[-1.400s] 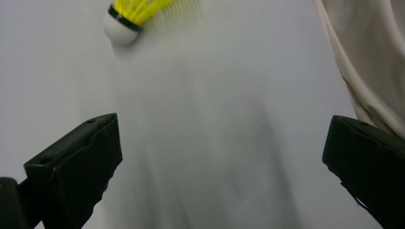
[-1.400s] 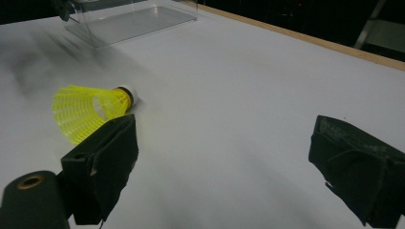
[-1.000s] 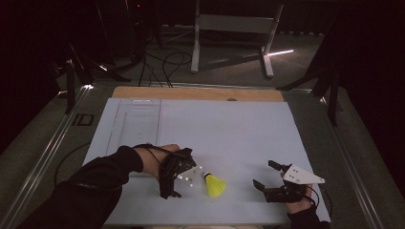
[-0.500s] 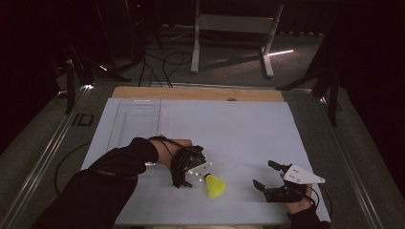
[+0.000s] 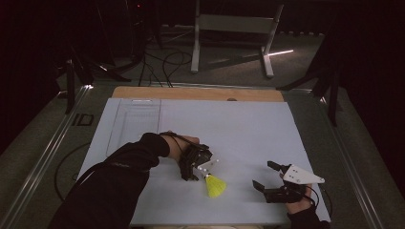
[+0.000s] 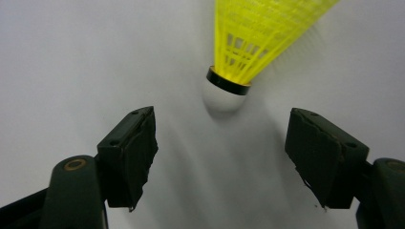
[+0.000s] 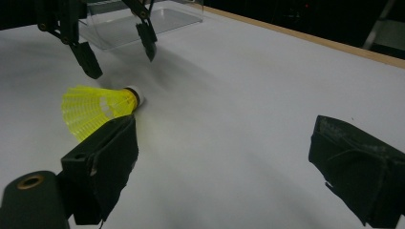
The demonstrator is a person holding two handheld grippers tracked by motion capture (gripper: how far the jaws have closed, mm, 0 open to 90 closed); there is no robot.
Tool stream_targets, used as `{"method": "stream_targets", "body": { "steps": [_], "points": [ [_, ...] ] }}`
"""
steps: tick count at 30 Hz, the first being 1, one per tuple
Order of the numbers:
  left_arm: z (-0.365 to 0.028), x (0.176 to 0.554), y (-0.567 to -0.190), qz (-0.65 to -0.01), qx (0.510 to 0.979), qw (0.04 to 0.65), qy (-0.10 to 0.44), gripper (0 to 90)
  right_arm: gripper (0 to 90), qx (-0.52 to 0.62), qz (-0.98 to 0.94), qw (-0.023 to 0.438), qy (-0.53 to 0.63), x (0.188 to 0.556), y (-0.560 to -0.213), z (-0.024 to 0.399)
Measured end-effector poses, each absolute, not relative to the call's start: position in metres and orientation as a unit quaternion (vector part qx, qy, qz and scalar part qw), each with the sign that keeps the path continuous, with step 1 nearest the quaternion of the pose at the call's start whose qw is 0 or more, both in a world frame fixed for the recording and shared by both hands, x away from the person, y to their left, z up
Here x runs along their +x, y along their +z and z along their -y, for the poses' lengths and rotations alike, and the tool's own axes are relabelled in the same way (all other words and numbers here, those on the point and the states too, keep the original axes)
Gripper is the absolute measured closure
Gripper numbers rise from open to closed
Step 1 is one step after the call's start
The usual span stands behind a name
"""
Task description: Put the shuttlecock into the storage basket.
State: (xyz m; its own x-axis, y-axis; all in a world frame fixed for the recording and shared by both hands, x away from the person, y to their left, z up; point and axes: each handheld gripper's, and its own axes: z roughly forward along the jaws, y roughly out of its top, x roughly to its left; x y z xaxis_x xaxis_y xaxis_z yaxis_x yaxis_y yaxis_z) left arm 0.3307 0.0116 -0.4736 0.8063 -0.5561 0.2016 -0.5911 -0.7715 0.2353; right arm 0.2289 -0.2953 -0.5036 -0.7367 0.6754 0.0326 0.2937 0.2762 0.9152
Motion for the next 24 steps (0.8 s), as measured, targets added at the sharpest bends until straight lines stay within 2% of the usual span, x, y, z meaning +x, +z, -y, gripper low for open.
{"method": "stream_targets", "body": {
  "steps": [6,7,13,24],
  "points": [
    [-0.004,0.335,-0.485,0.312,0.94,0.129,0.052,32.5,9.7,0.312,-0.777,0.184,0.515,0.229,-0.504,0.296],
    [-0.003,0.336,-0.486,0.313,0.94,0.126,0.05,36.3,9.7,0.312,-0.777,0.186,0.514,0.229,-0.504,0.296],
    [0.001,0.341,-0.495,0.31,0.942,0.124,0.044,43.0,9.7,0.31,-0.777,0.185,0.515,0.229,-0.503,0.295],
    [0.008,0.34,-0.499,0.318,0.94,0.119,0.023,47.8,9.7,0.31,-0.778,0.183,0.514,0.229,-0.504,0.296]
  ]
}}
